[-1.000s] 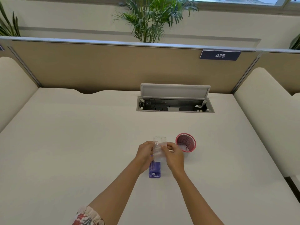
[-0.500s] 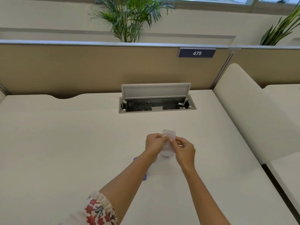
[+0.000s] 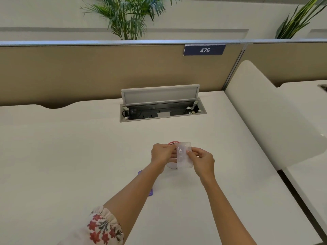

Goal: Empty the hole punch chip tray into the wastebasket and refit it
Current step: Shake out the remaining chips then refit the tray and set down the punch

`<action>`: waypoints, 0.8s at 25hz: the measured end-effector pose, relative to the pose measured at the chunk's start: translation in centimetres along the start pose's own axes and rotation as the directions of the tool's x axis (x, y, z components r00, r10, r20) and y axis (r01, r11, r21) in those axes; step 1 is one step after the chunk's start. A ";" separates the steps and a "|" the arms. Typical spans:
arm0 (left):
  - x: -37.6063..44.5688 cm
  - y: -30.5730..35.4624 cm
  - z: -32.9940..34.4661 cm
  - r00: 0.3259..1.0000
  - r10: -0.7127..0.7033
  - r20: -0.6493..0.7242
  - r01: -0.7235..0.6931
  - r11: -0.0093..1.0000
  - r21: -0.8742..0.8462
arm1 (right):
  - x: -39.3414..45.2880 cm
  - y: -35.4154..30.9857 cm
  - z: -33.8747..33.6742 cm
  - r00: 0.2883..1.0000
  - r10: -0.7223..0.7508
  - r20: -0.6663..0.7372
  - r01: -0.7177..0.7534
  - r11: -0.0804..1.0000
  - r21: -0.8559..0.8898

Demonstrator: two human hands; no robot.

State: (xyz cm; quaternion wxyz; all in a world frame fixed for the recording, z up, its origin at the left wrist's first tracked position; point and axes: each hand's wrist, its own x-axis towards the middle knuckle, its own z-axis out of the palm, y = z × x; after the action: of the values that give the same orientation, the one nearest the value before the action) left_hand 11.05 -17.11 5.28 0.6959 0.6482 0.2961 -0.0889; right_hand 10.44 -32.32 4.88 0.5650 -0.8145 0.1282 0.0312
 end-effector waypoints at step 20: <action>1.0 -1.0 -2.2 0.960 0.250 -0.129 -0.186 0.908 0.376 | 0.7 -1.7 2.0 0.762 -0.596 0.254 0.637 0.616 -0.463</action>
State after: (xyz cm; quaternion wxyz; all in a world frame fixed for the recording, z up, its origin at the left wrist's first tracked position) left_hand 10.67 -14.94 3.94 0.5425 0.7989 0.2597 -0.0061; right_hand 11.75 -30.03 5.59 0.3013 -0.9282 -0.1940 -0.1001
